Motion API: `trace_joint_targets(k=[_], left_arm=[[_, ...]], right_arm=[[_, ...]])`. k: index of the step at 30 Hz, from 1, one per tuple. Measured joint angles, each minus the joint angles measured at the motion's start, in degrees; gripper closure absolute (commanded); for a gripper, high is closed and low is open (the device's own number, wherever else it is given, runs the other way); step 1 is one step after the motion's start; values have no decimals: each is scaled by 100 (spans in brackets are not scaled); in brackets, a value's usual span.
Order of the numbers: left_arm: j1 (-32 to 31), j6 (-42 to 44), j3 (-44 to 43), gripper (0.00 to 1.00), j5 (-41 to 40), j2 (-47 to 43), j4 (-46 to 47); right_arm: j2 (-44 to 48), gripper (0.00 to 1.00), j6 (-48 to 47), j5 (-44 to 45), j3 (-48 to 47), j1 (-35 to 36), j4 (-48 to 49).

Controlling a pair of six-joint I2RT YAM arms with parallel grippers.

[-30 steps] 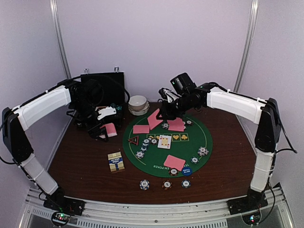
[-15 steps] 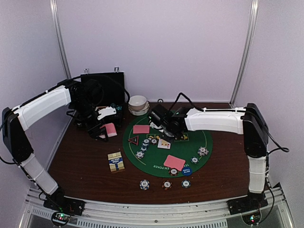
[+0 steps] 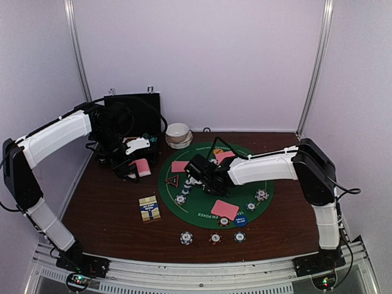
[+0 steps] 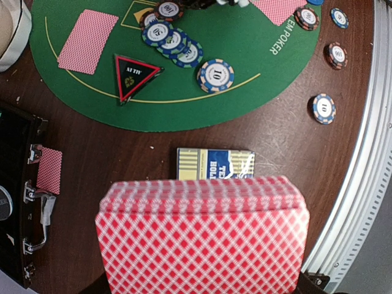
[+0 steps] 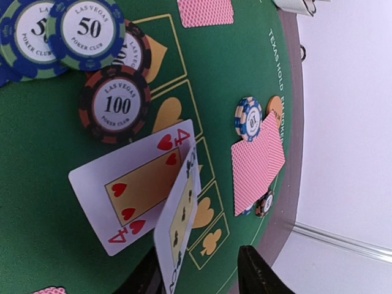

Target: Distribute texas hold em gaming equipment

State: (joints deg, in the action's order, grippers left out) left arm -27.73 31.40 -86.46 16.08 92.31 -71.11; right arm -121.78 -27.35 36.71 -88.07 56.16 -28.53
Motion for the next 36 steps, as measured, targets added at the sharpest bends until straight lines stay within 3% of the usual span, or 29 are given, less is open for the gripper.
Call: trace_joint_targets(k=[2,14,18,23,30,36], left_arm=[[0,0,0,100,0,0,0],[0,0,-2,100,13,0,-13],[0,0,-2,100,20,0,-22],[0,0,-4,100,20,0,-50],[0,-2,-35,100,66,0,-59],[0,-4,-39,100,74,0,-63]], right_arm=[[0,45,37,-94,96,26,-2],[640,25,385,-343,509,61,9],[1088,2,660,-376,485,61,20],[1480,0,1563,-695,299,0,0],[2059,1,3786,-2708,-157,-466,258],[1714,0,5657,-4959,-481,-728,850]])
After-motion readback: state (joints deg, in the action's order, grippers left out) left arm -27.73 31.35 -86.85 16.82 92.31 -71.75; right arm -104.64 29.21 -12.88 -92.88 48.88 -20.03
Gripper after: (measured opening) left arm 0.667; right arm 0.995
